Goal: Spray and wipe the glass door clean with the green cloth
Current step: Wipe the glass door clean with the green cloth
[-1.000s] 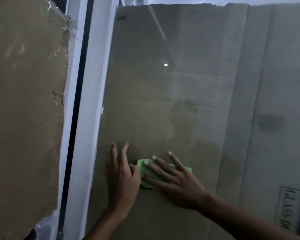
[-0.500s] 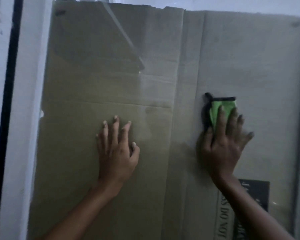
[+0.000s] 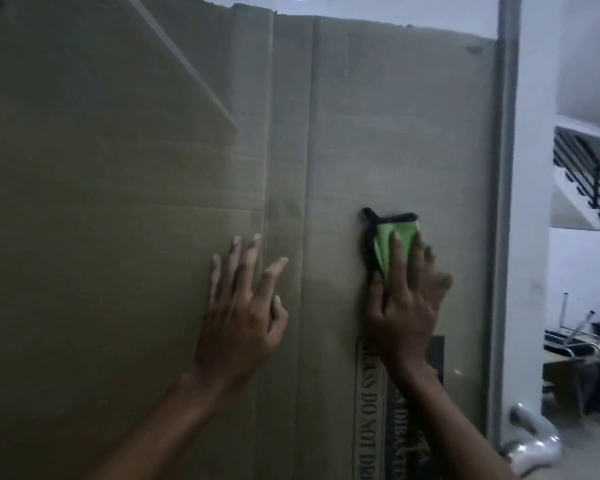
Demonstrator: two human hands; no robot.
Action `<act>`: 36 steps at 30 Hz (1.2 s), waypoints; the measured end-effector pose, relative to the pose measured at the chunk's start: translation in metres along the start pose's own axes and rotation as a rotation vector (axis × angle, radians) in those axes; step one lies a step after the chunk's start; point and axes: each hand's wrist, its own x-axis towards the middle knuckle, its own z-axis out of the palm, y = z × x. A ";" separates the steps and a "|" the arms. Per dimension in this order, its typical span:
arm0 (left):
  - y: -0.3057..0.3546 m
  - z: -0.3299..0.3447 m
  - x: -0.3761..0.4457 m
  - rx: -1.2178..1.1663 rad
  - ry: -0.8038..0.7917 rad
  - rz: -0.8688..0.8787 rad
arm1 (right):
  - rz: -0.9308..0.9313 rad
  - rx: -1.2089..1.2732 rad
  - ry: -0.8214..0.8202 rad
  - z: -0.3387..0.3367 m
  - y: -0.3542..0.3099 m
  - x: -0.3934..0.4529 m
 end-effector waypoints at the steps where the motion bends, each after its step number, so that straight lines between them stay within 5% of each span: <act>1: 0.007 0.006 -0.003 -0.004 -0.020 0.029 | 0.097 0.011 0.002 -0.003 0.013 -0.014; 5: 0.018 0.022 -0.011 0.016 -0.096 0.041 | 0.404 0.039 -0.019 0.000 0.024 -0.070; 8: 0.018 0.027 -0.012 0.013 -0.098 0.026 | 0.461 0.027 -0.105 0.002 0.003 -0.079; 13: 0.018 0.024 -0.011 -0.055 -0.043 -0.001 | -0.023 0.045 -0.180 0.005 -0.044 -0.017; 17: 0.015 0.021 -0.011 -0.166 -0.026 -0.032 | 0.032 0.082 -0.176 0.009 -0.075 0.038; 21: 0.015 0.021 -0.017 -0.307 0.014 -0.061 | -0.462 -0.047 -0.203 0.011 -0.059 -0.011; 23: 0.015 0.024 -0.019 -0.294 0.012 -0.039 | -0.548 -0.088 -0.186 0.009 -0.028 -0.035; 29: 0.015 0.032 -0.021 -0.237 -0.002 -0.025 | 0.230 -0.070 -0.047 -0.006 0.041 -0.070; 34: 0.010 0.037 -0.022 -0.194 -0.003 0.011 | 0.690 0.141 0.017 -0.011 0.025 -0.029; 36: 0.007 0.039 -0.022 -0.181 0.003 0.025 | 0.707 0.214 0.034 -0.016 0.013 0.020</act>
